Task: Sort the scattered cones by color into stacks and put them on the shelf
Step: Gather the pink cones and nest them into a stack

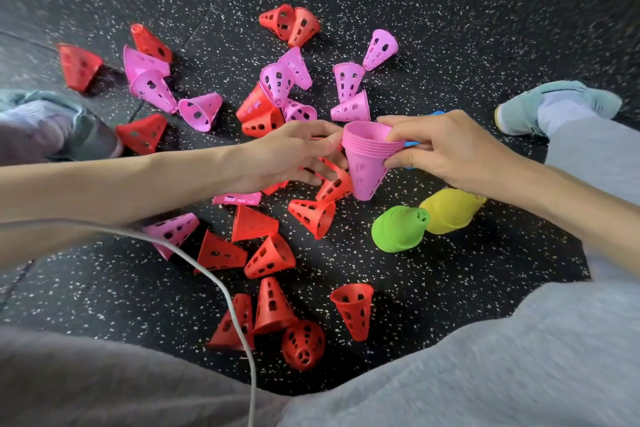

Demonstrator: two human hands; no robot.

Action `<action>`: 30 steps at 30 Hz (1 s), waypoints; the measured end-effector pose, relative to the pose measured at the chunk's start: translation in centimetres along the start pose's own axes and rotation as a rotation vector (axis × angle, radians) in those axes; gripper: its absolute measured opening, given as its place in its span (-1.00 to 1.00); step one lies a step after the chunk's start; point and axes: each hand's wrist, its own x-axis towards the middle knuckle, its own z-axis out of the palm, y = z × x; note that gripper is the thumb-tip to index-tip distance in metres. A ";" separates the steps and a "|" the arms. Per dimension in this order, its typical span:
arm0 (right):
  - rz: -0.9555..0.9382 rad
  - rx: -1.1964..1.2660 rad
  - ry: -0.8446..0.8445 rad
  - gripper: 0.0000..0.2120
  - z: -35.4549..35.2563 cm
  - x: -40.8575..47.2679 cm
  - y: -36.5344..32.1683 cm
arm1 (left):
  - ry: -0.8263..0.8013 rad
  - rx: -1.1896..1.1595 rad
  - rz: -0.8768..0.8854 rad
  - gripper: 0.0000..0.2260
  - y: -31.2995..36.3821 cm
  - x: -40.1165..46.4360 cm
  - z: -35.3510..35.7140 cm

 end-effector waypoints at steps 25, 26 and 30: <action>0.196 -0.232 0.077 -0.67 -2.5 9.1 0.7 | 0.317 1.117 0.122 -0.45 -3.5 11.1 -12.5; 0.211 -0.221 0.080 -0.67 -2.1 9.2 0.8 | 0.301 1.133 0.102 -0.42 -3.3 11.5 -12.6; 0.267 -0.170 0.141 -0.78 -2.0 9.4 1.1 | 0.216 1.256 0.066 -0.38 -2.7 12.7 -13.4</action>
